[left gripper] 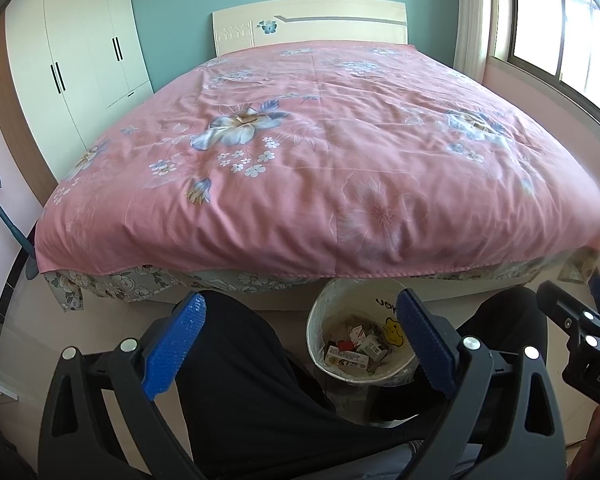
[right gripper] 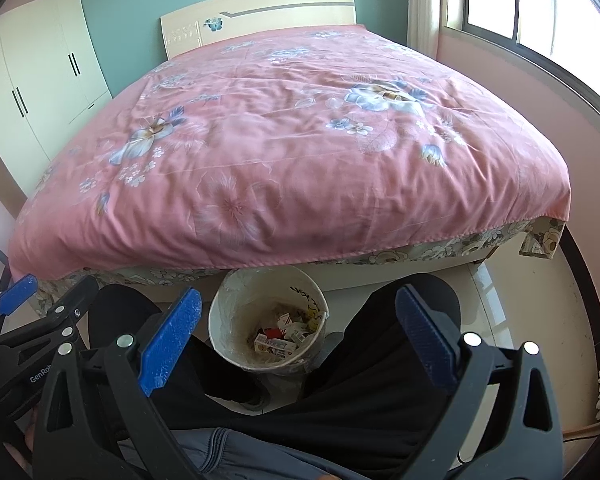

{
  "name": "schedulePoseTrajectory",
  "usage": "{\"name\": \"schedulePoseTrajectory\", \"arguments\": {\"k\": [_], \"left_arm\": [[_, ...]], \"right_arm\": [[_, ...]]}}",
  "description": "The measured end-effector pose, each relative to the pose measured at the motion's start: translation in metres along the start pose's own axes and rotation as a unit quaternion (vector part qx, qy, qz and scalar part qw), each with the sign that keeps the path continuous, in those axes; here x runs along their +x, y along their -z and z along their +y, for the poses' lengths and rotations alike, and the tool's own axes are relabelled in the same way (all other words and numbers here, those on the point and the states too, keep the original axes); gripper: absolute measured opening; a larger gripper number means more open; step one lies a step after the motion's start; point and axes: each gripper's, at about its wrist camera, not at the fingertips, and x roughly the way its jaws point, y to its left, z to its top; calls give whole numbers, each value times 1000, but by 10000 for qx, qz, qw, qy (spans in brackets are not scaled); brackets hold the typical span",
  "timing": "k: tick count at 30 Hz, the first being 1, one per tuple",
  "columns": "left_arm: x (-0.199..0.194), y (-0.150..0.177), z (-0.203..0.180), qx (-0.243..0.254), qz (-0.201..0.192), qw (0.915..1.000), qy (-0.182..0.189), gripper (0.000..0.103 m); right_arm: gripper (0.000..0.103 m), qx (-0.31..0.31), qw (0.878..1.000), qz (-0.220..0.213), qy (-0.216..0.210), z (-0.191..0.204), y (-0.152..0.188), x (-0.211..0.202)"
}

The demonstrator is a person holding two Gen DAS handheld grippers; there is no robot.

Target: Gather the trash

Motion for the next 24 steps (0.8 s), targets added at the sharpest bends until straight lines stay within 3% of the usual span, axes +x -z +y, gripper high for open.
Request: {"name": "schedulePoseTrajectory", "arguments": {"k": [24], "left_arm": [[-1, -1, -4, 70, -12, 10000, 10, 98]], "right_arm": [[96, -80, 10000, -58, -14, -1, -2, -2]]}}
